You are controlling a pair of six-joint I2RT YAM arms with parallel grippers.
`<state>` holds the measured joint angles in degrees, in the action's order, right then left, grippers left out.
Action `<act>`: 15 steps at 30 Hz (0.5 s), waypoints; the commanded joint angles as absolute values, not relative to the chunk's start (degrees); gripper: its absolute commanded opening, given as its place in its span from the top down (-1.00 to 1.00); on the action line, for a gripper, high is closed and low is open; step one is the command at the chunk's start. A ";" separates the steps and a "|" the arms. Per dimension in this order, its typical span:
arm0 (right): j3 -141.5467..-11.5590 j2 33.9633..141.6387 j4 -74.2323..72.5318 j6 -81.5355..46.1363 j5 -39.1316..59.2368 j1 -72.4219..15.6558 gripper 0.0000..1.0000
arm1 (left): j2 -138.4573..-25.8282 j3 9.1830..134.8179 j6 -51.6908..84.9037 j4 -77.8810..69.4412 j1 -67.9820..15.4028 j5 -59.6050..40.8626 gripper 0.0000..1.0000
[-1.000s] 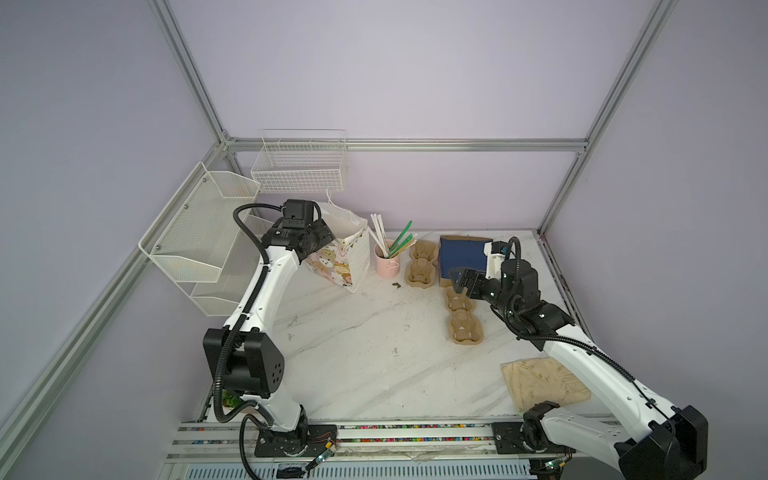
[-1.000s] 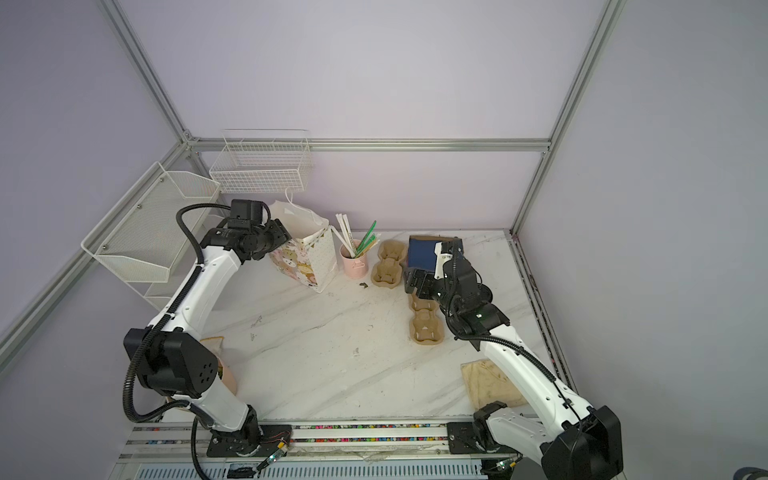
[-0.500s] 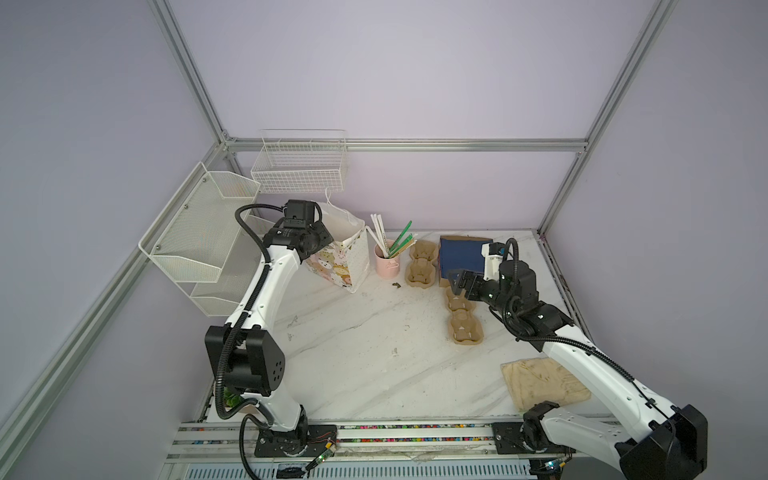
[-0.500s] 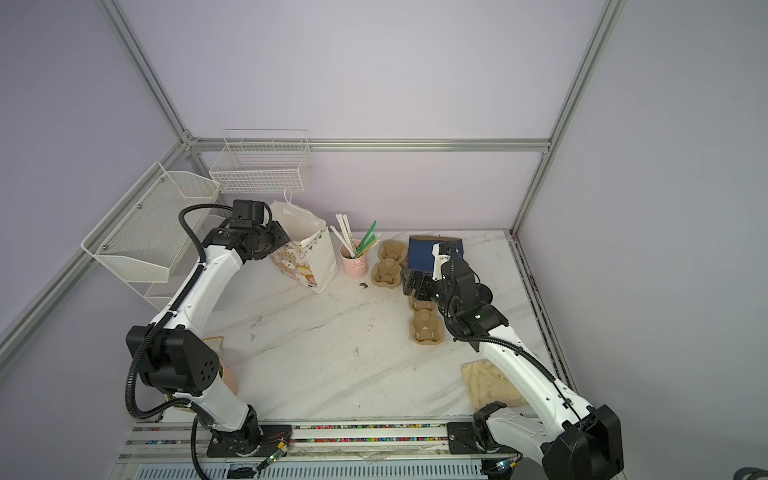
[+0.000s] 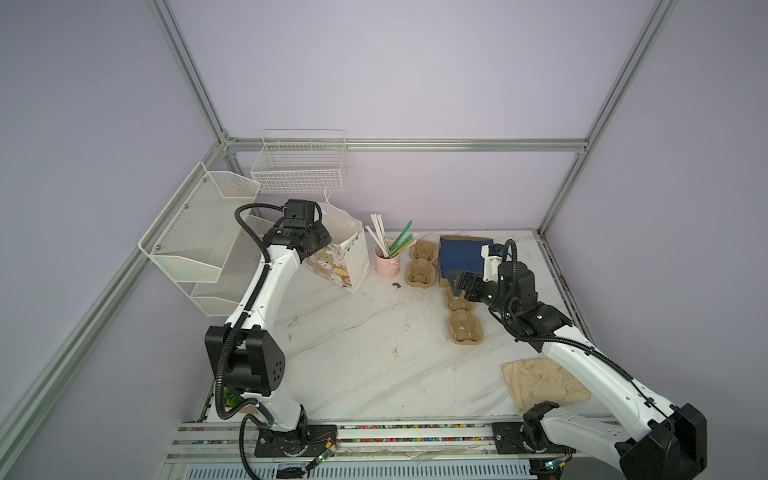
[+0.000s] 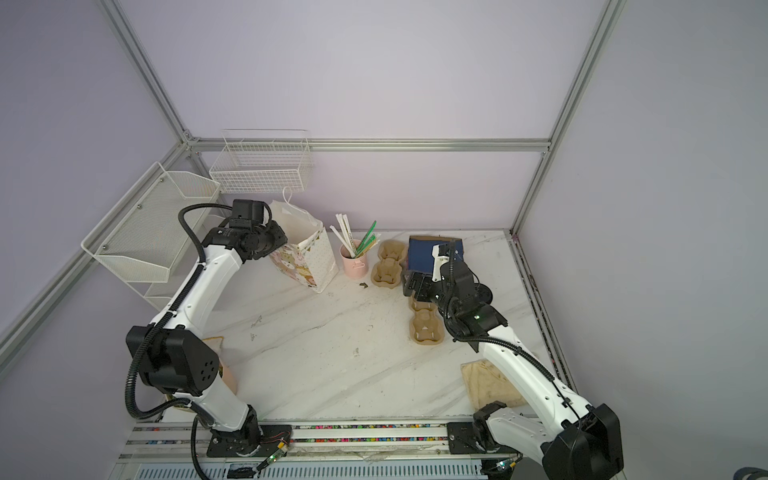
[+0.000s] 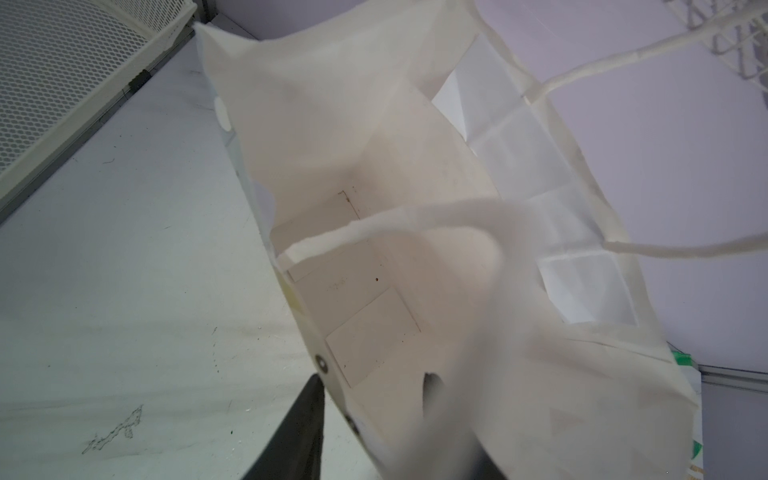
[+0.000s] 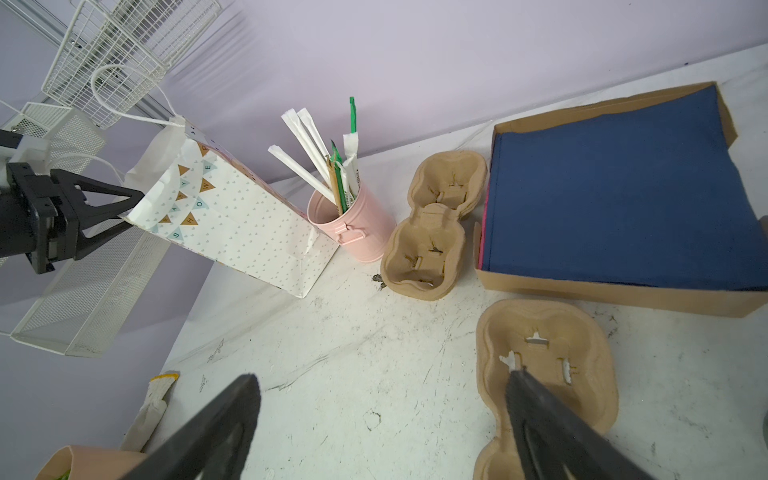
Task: Pack the takeout coffee
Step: 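Grasp the gift bag's top edge with the left gripper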
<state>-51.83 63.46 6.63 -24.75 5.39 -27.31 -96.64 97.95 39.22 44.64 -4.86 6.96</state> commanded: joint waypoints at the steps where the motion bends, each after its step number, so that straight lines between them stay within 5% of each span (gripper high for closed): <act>1: -51.33 63.91 5.62 -23.91 4.92 -27.83 -0.90 | -96.77 104.08 37.58 45.19 -4.48 8.15 0.32; 15: -51.51 63.92 5.66 -23.92 4.94 -28.23 -0.90 | -96.33 104.29 36.58 46.60 -4.48 9.55 0.62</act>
<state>-51.83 63.99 6.61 -24.75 5.34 -27.77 -96.64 98.06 37.87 45.56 -4.86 8.40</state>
